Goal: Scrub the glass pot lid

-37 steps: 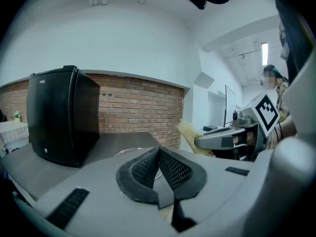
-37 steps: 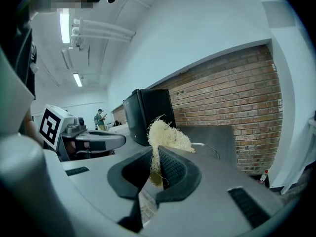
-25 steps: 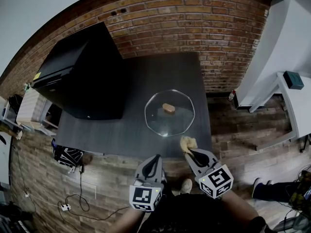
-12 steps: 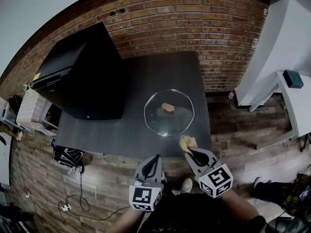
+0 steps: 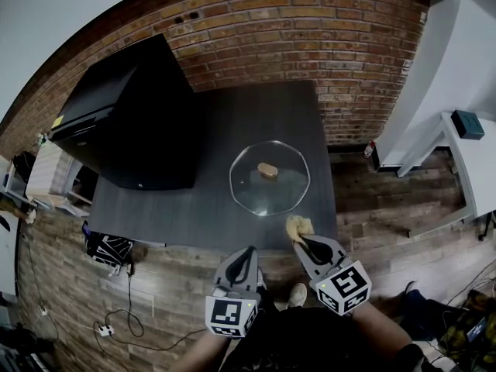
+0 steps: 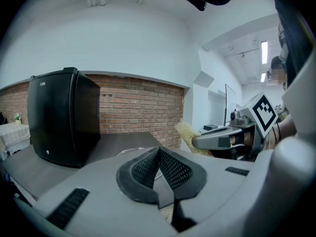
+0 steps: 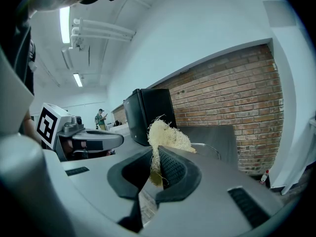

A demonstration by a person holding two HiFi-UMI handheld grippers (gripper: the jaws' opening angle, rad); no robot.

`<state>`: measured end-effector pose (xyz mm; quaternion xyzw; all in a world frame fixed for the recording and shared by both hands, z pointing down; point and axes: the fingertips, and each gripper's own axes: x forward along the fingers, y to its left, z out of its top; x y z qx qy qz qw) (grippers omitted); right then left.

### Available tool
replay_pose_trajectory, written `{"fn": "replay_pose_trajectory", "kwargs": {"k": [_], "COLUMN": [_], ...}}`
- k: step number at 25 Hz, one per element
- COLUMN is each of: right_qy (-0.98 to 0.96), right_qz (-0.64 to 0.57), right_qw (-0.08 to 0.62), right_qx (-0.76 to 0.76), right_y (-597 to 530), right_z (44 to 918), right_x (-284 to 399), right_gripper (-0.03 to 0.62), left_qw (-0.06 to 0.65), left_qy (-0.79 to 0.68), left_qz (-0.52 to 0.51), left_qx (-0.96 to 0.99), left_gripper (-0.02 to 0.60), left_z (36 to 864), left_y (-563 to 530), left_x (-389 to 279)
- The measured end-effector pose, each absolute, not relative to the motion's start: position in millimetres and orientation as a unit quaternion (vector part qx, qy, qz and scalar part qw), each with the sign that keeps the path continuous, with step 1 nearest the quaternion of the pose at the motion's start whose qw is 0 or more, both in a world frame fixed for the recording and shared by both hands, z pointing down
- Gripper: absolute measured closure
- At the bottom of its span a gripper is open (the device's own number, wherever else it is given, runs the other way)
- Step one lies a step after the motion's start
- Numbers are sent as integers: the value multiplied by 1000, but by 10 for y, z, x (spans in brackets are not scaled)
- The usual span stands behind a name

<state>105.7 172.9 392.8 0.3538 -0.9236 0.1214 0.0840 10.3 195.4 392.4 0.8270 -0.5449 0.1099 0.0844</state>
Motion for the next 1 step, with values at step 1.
{"fn": "replay_pose_trajectory", "kwargs": {"k": [1], "right_qy": [-924], "right_qz": [121], "right_qw": [84], "right_qx": [354], "right_y": [1731], "right_z": [3929], "right_x": [1049], "right_gripper": [553], "left_qw": [85], "left_qy": [-545], "left_qz": [110], "left_qx": [827], "left_gripper": [549], "left_z": [3930], "left_y": [1959], "left_x": [97]}}
